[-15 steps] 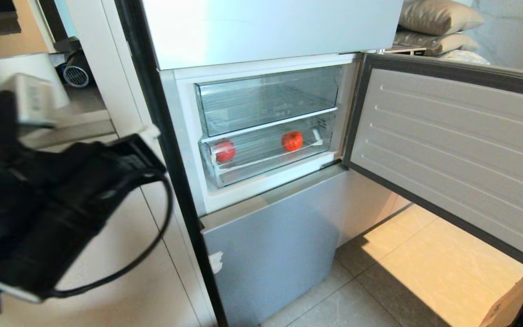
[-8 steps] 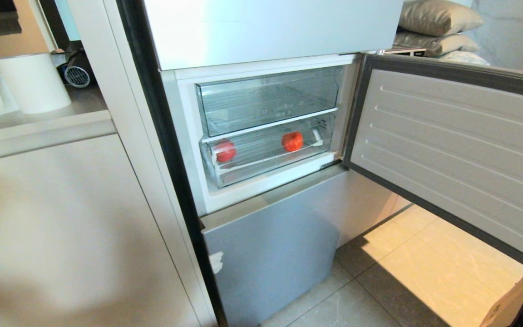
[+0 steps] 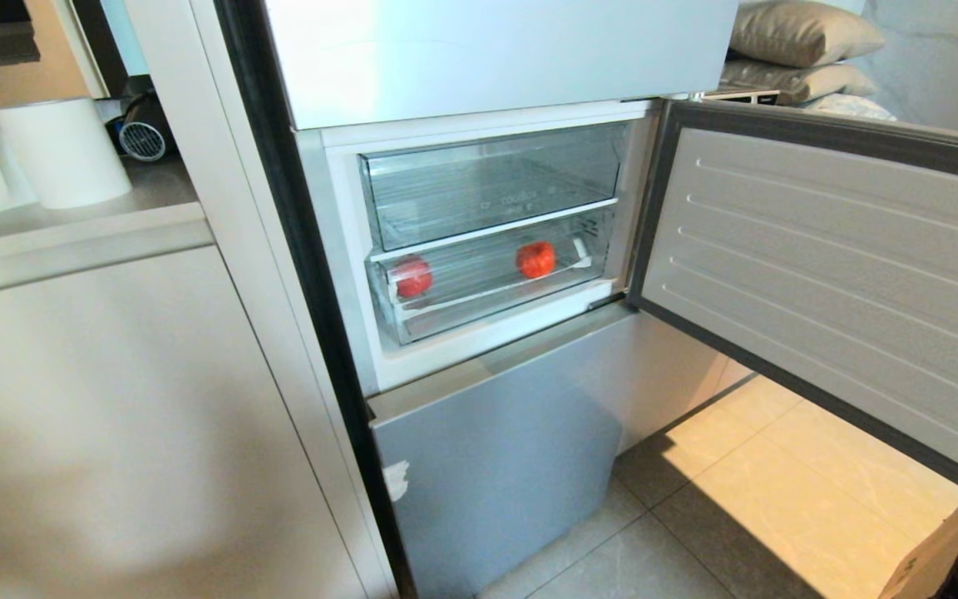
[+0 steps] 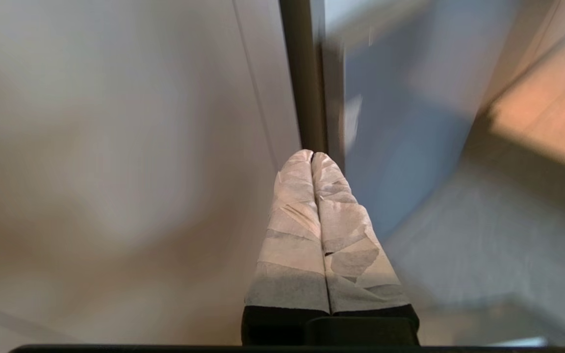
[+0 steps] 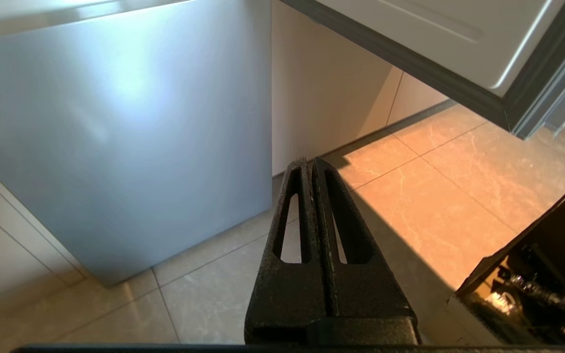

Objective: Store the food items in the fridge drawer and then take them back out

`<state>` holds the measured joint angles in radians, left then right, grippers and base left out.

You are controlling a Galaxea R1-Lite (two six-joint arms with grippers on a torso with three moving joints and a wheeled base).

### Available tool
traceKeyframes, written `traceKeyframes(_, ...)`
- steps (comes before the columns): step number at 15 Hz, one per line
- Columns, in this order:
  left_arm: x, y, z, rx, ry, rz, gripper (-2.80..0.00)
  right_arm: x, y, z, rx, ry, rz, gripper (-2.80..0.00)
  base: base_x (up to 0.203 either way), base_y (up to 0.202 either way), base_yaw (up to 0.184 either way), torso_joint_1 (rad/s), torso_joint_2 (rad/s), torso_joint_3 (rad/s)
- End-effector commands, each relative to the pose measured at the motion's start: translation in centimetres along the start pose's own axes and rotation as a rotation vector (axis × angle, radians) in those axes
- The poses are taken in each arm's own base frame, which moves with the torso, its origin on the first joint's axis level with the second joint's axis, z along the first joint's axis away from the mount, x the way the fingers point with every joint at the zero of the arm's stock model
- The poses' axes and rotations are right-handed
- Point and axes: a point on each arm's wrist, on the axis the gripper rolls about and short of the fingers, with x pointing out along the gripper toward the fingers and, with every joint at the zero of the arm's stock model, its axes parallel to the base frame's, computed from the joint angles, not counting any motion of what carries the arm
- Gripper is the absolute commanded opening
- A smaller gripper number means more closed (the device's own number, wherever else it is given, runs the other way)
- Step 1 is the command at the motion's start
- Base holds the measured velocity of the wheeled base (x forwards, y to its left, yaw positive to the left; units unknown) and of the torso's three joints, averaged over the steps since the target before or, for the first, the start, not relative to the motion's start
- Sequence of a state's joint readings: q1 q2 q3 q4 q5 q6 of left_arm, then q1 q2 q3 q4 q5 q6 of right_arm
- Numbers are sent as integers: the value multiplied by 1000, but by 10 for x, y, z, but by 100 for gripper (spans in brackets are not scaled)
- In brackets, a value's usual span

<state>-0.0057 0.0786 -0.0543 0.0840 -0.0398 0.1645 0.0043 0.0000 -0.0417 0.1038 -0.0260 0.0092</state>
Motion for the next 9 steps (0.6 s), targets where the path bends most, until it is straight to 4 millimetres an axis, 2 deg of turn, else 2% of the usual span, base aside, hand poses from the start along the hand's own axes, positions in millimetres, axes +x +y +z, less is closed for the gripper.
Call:
traceKeyframes(1, -5, -2, -8, -35, -29, 23, -280, 0, 0, 0, 17, 1, -1, -280, 0, 0, 0, 0, 0, 0)
traceKeyframes(3, -5, -1, -8, -165, -32, 55, -280, 0, 0, 0, 28, -1, 0, -280, 0, 0, 0, 0, 0, 0)
traceKeyframes(9, -5, -1, -8, -169, -36, 59, -280, 0, 0, 0, 9, 1, 3, -280, 0, 0, 0, 0, 0, 0)
